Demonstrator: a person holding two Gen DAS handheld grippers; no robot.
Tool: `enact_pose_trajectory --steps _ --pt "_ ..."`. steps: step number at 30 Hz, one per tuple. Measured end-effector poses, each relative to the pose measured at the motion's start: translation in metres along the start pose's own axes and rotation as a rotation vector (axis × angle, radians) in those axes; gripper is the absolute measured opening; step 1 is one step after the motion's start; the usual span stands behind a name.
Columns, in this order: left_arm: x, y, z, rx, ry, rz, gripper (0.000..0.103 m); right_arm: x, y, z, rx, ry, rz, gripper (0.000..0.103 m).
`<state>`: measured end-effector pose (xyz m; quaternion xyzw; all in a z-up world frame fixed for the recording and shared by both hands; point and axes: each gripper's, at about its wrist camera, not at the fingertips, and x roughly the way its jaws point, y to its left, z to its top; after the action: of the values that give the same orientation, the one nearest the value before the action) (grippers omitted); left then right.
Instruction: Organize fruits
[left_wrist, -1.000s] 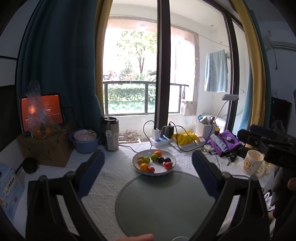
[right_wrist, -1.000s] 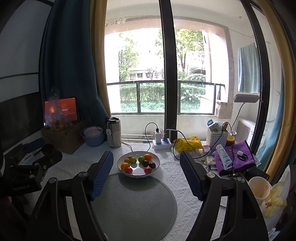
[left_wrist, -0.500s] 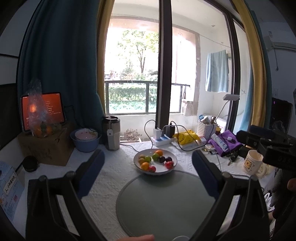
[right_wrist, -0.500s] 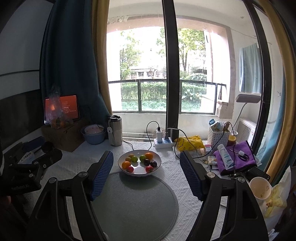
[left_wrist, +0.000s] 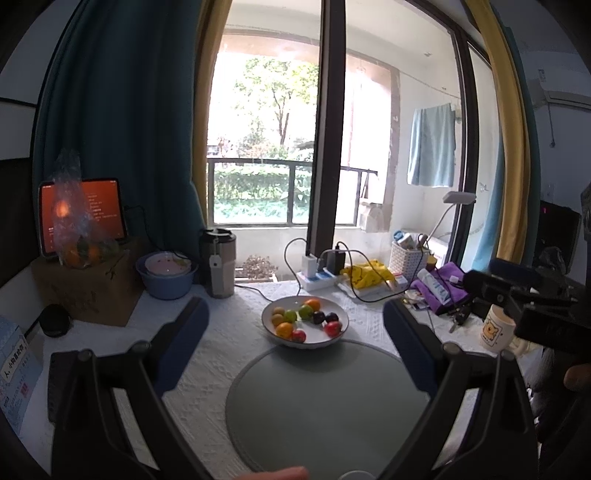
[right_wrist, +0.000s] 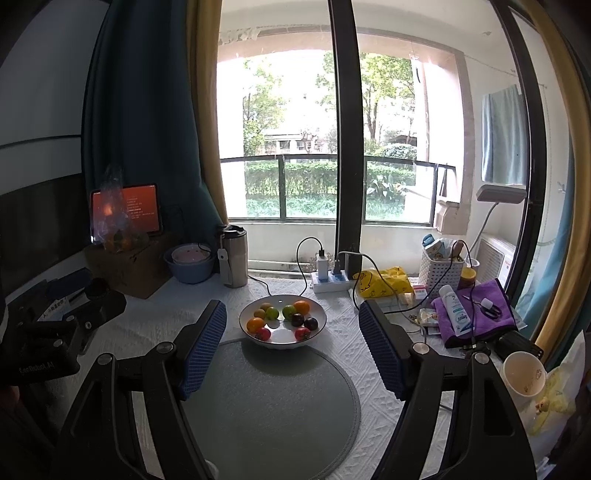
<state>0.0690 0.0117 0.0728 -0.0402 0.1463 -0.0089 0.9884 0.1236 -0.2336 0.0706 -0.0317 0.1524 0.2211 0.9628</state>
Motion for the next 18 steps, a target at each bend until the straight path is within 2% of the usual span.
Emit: enact_pose_trajectory --steps 18 --pt "0.0018 0.0005 -0.0002 -0.014 -0.003 -0.005 0.096 0.0027 0.0 -0.001 -0.001 0.005 0.005 0.077"
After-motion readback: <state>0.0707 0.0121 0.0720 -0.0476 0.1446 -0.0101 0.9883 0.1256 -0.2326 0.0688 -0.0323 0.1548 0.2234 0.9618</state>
